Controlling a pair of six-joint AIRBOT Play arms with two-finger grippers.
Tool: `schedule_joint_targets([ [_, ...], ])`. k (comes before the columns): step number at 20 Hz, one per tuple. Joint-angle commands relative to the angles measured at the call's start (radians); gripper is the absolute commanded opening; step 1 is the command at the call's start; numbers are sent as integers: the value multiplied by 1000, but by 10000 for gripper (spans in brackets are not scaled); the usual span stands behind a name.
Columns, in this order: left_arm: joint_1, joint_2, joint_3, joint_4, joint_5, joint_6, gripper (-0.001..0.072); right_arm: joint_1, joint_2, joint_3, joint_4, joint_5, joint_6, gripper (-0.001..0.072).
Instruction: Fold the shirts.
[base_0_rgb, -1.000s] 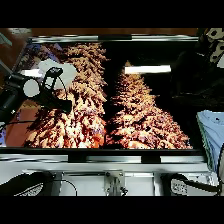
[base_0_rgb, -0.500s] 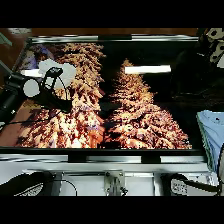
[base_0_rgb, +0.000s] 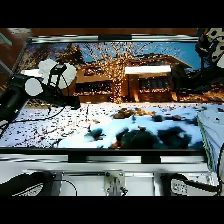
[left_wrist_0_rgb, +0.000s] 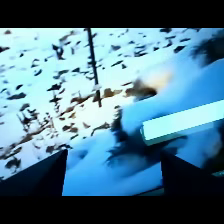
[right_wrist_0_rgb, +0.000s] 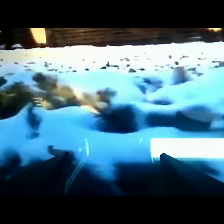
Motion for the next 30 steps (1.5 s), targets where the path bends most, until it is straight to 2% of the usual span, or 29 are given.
schedule_joint_targets([
  [1, 0, -39, 0, -87, 107, -18, 683, 0, 0, 1, 7, -19, 1, 683],
  [2, 3, -52, 3, -86, 163, -7, 683, 0, 0, 1, 7, -19, 2, 683],
  [3, 12, -76, 25, -76, 198, 44, 683, 0, 0, 1, 7, -20, 2, 682],
  [5, 44, -162, 137, -28, 183, 103, 683, 0, 0, 1, 7, -41, 2, 683],
  [10, 82, -458, 542, 319, 154, 117, 682, 1, -2, 1, 55, -79, 2, 683],
  [12, 108, -574, 657, 404, 139, 122, 683, 1, -2, 1, 63, -79, 3, 683],
  [16, 189, -715, 727, 407, 113, 60, 683, 1, -2, 1, 63, -83, 21, 683],
  [26, 232, -856, 727, 413, 181, 69, 681, 1, -2, 1, 59, -72, 31, 682],
  [30, 233, -874, 727, 478, 215, 69, 675, 1, -2, 1, 60, -67, 31, 683],
])
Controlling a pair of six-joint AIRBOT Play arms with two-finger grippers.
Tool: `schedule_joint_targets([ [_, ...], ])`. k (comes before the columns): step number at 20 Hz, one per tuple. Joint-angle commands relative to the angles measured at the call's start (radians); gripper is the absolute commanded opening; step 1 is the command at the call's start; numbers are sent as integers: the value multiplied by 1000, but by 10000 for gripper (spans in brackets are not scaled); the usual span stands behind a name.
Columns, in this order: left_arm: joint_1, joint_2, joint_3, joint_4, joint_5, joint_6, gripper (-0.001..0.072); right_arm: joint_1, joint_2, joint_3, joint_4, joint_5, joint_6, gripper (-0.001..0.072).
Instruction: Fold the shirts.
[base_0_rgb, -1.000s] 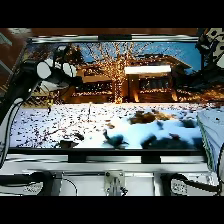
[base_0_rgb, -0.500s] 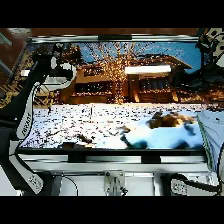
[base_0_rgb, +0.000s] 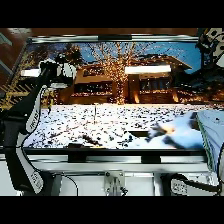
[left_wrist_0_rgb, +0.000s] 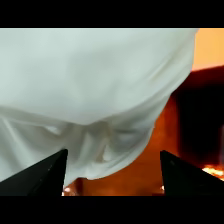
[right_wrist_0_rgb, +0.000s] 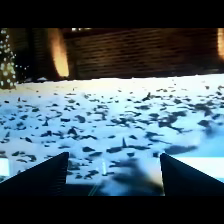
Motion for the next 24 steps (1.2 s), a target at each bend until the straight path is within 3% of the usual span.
schedule_joint_targets([
  [1, 1, -20, 1, 36, 33, 0, 633, 0, 0, 1, 0, 6, 0, 683],
  [3, 0, -26, 1, 36, 32, 0, 513, 0, 0, 1, 0, 6, 0, 683],
  [5, 1, -29, 1, 36, 31, 0, 495, 0, 0, 1, 0, 10, 0, 682],
  [7, 2, -29, 1, 36, 32, 0, 251, 0, 0, 1, 0, 15, 0, 683],
  [9, 3, -34, 1, 36, 32, 0, 238, 0, 0, 1, 0, 22, 0, 682],
  [11, 3, -40, 1, 36, 28, 0, 66, 0, 0, 1, 0, 24, 0, 682],
  [12, 3, -42, 1, 36, 26, 0, 32, 0, 0, 1, 0, 24, 0, 683],
  [19, -37, 14, 38, -22, -43, -10, 31, 0, 0, 1, 0, -7, -1, 683],
  [21, -80, 76, 38, -24, -44, -15, 31, -1, 3, 5, 0, -16, -42, 682],
  [24, -161, 209, 38, -33, -63, 26, 31, -1, 34, 46, -35, 108, -102, 682],
])
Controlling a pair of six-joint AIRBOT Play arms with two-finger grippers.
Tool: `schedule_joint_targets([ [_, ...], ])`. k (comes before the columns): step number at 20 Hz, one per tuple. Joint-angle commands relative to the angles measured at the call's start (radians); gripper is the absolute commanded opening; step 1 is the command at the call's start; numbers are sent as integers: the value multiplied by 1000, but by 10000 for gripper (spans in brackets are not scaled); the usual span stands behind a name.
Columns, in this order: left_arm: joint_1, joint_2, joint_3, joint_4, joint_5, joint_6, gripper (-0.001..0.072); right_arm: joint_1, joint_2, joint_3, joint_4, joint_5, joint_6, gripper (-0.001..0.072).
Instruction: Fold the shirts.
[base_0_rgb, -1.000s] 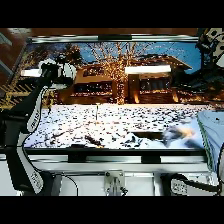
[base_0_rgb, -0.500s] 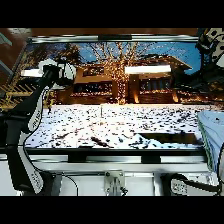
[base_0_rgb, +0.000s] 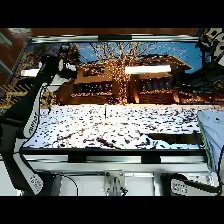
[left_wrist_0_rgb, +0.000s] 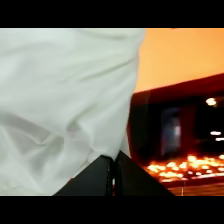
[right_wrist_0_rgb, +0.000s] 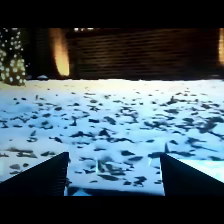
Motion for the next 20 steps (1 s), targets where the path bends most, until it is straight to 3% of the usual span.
schedule_joint_targets([
  [1, -88, 148, 3, -17, -33, 32, 31, -1, 40, 45, -60, 114, -49, 682],
  [6, -238, 379, 2, -261, -164, 32, 31, -1, 220, 79, -215, 154, -26, 683],
  [11, -438, 411, -29, -518, -241, 32, 31, -1, 388, 79, -348, 161, 5, 683],
  [16, -660, 355, -126, -552, -238, 32, 45, -1, 482, 79, -417, 164, 23, 682],
  [18, -686, 349, -123, -547, -270, 32, 332, -1, 484, 78, -417, 199, 22, 682],
  [20, -633, 372, -103, -505, -353, 32, 479, -1, 478, 74, -380, 227, 22, 682],
])
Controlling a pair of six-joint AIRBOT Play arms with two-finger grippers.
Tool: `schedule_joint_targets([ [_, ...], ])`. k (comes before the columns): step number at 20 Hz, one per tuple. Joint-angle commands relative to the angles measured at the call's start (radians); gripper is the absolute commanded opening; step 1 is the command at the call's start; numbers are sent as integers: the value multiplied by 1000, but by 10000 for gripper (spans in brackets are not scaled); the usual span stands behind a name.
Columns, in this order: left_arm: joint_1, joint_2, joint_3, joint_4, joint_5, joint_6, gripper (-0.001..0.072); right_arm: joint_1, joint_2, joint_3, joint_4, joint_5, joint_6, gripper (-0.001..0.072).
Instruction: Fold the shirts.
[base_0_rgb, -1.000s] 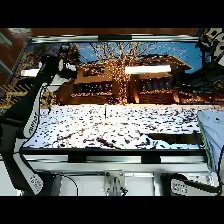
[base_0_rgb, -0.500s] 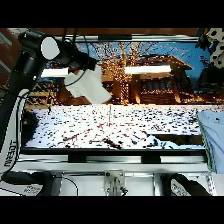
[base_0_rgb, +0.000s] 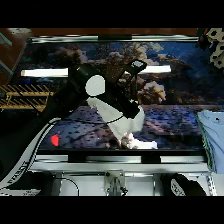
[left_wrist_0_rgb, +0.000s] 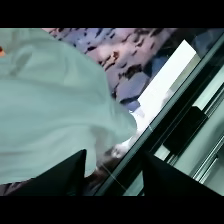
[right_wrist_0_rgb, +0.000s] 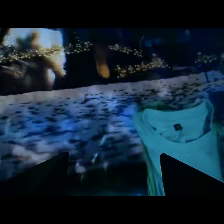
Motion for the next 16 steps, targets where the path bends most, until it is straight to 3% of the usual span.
schedule_joint_targets([
  [1, 52, 28, 6, 54, -122, 0, 481, 0, 10, -16, 45, 42, 3, 682],
  [4, 283, 53, 2, 40, -228, -4, 512, 0, 10, -110, 191, 54, 30, 682],
  [5, 361, 51, -13, -11, -246, -5, 584, 1, 10, -159, 251, 52, 47, 682],
  [7, 509, 50, -82, -134, -240, -3, 595, 1, 10, -287, 369, 14, 49, 682],
  [11, 705, 44, -280, -153, -142, -4, 616, 1, 10, -546, 482, -108, 45, 682],
  [16, 776, -44, -422, -265, 67, 43, 614, 2, 10, -697, 528, -237, 53, 682],
])
